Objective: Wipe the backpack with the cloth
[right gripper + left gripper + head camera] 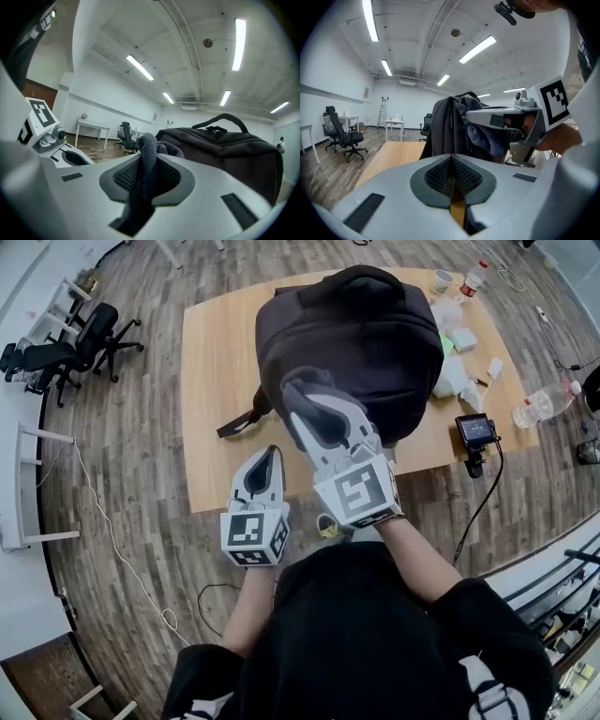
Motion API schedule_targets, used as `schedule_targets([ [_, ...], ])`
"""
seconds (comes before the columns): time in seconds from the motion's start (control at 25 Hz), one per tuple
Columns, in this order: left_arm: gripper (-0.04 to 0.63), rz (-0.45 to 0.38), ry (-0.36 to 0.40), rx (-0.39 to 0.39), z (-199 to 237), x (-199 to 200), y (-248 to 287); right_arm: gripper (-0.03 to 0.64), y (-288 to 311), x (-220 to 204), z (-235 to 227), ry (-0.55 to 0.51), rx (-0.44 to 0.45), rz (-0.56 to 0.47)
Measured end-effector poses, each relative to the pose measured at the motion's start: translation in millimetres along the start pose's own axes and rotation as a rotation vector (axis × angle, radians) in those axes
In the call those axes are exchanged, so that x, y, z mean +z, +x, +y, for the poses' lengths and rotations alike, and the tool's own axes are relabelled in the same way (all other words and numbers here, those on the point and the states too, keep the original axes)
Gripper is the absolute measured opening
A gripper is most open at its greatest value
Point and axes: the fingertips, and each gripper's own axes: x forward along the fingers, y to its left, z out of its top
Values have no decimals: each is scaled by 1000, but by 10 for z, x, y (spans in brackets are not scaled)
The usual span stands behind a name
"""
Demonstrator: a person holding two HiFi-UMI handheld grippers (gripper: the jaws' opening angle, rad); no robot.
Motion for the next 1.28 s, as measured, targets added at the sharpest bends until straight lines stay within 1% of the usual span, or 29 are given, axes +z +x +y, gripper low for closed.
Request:
schedule_targets([
  [0.12,18,9,2,-32,-127,-26,77,77,-88,-36,8,9,15,9],
  [0.24,17,14,6,-70,-259,-42,165,75,-222,-221,48,18,29,53],
  [0.32,17,17,12,-94,-334,-44,221,75,-330,-373,-1,15,1,90],
  [0.4,17,17,21,-117,-395,-31,260,75,-459,-502,-181,8,-75,119],
  [0.52,17,17,32,-138,-449,-14,302,77,-724,-681,-650,27,-236,129],
  [0.6,17,17,36,-143,-465,-13,314,80,-923,-815,-975,44,-318,173],
  [0.72,17,18,36,-145,-473,-24,291,83,-1151,-916,-1292,72,-396,194],
  [0.84,17,14,35,-140,-461,-14,242,83,-1303,-934,-1474,29,-468,214],
  [0.92,17,10,34,-132,-439,-13,200,84,-1379,-948,-1554,26,-504,223],
  [1.0,17,12,30,-121,-401,-36,164,83,-1372,-950,-1513,30,-511,227],
  [1.08,17,14,25,-114,-380,-55,144,81,-1295,-937,-1372,8,-497,235],
  [1.16,18,10,23,-113,-386,-39,132,80,-1166,-903,-1186,5,-456,234],
  [1.28,17,-1,22,-107,-368,1,108,80,-911,-810,-890,15,-372,226],
])
